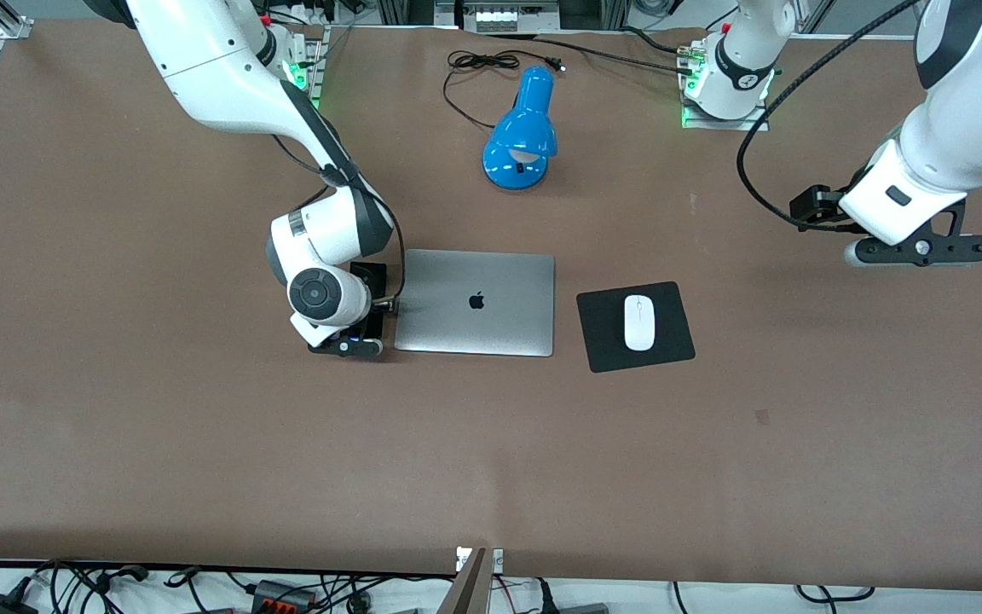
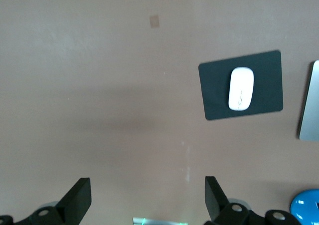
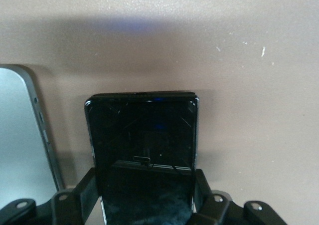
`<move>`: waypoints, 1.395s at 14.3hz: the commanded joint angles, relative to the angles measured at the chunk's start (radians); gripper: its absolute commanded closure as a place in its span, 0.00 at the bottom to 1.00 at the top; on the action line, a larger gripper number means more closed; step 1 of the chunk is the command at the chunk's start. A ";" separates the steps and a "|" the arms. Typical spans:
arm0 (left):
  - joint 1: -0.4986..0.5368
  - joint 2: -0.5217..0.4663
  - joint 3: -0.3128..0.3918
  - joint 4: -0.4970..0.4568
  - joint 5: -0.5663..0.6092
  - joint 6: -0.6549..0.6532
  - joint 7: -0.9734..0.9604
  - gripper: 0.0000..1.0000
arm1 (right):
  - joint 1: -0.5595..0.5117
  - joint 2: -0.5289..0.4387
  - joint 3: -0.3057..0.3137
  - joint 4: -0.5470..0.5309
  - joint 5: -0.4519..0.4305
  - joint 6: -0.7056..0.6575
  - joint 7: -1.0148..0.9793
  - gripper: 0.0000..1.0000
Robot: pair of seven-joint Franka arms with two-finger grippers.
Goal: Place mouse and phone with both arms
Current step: 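Set the phone beside the laptop and open the right gripper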
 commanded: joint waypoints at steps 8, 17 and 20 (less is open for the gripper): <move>-0.126 -0.123 0.220 -0.111 -0.164 0.088 0.009 0.00 | -0.052 -0.127 -0.029 0.215 -0.004 -0.287 -0.007 0.00; -0.108 -0.117 0.220 -0.111 -0.167 0.085 0.006 0.00 | -0.225 -0.210 -0.038 0.539 -0.096 -0.596 -0.260 0.00; -0.107 -0.115 0.220 -0.111 -0.167 0.085 0.006 0.00 | -0.277 -0.294 -0.089 0.536 -0.093 -0.609 -0.318 0.00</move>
